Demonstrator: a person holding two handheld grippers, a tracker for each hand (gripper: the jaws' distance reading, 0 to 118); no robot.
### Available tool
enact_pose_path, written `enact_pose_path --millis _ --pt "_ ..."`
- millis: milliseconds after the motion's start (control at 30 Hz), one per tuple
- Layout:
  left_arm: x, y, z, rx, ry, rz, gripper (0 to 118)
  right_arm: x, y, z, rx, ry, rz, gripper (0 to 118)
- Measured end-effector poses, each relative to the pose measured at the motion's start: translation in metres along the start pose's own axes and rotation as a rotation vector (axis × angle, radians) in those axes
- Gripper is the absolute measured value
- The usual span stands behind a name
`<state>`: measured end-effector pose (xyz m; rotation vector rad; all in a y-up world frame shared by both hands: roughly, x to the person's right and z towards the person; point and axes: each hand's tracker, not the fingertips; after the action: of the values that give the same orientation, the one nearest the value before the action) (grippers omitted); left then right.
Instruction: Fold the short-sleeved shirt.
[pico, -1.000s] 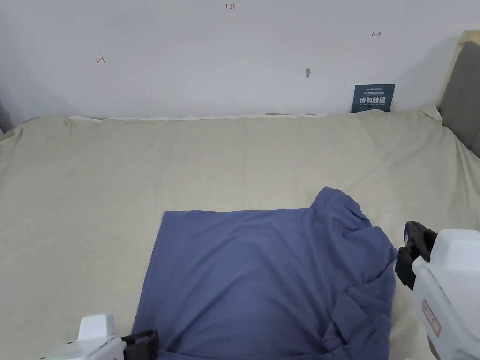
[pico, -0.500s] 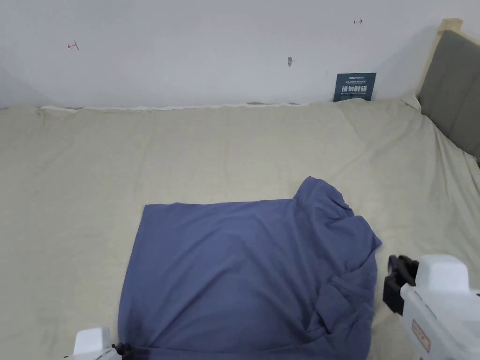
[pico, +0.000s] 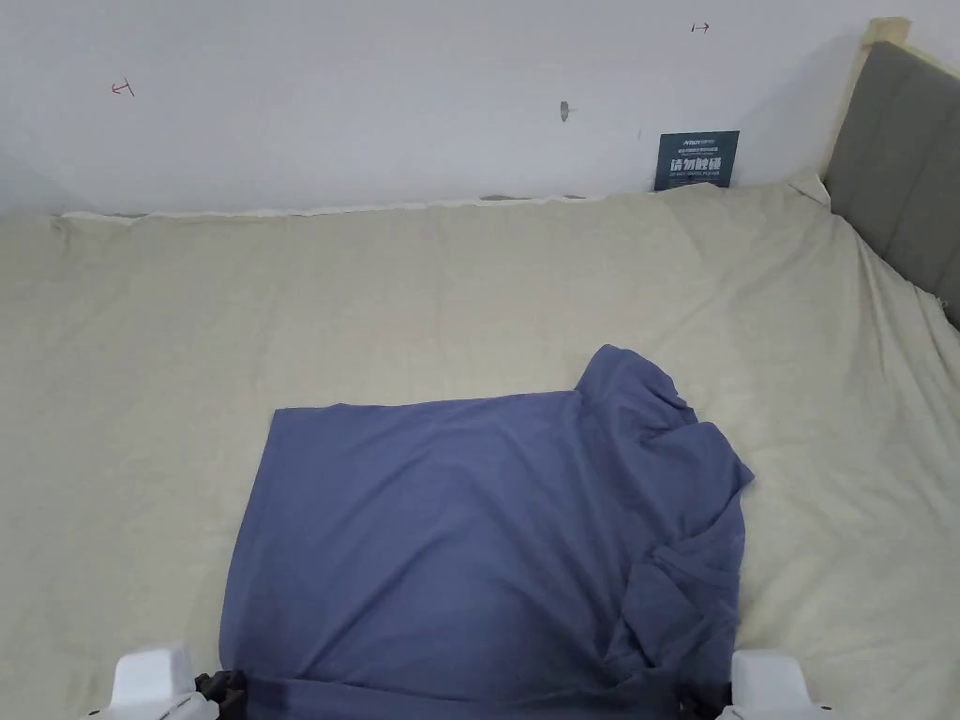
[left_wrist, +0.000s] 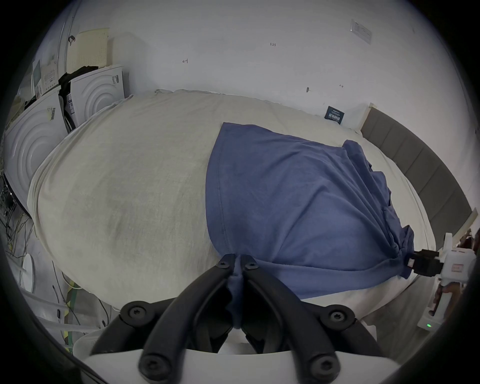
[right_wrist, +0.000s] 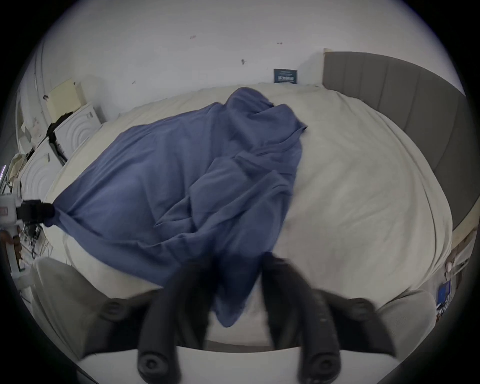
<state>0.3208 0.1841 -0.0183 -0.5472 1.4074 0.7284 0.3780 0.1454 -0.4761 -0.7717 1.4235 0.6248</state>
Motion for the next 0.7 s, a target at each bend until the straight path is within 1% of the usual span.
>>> enact_pose_path --millis 33,67,167,233,300,367,500,633,700 --pt "-0.001 -0.001 -0.001 0.0 -0.002 0.004 4 -0.003 -0.001 0.001 0.008 0.009 0.017 13" --pt "-0.001 -0.001 -0.001 0.0 -0.005 0.008 4 -0.006 0.0 0.004 0.03 0.03 0.041 7" --pt "-0.002 0.001 0.001 0.009 -0.011 0.016 4 -0.015 0.009 0.019 0.067 -0.01 0.102 6" --pt "-0.001 0.008 0.005 0.028 -0.021 0.019 4 -0.016 0.021 0.034 0.138 -0.016 0.132 6" --pt "0.002 0.022 0.01 0.067 -0.026 0.026 4 -0.019 0.04 0.046 0.197 -0.052 0.168 6" --pt "0.006 0.041 0.014 0.124 -0.034 0.028 4 -0.021 0.062 0.053 0.261 -0.058 0.171 6" --pt "0.016 0.086 0.009 0.19 -0.02 -0.012 4 -0.024 0.109 0.054 0.332 -0.058 0.144 6" --pt "0.023 0.125 -0.023 0.189 0.017 -0.045 4 -0.026 0.154 0.025 0.342 -0.077 0.15 6" --pt "0.023 0.142 -0.05 0.159 0.033 -0.052 4 -0.025 0.175 0.001 0.306 -0.085 0.14 6"
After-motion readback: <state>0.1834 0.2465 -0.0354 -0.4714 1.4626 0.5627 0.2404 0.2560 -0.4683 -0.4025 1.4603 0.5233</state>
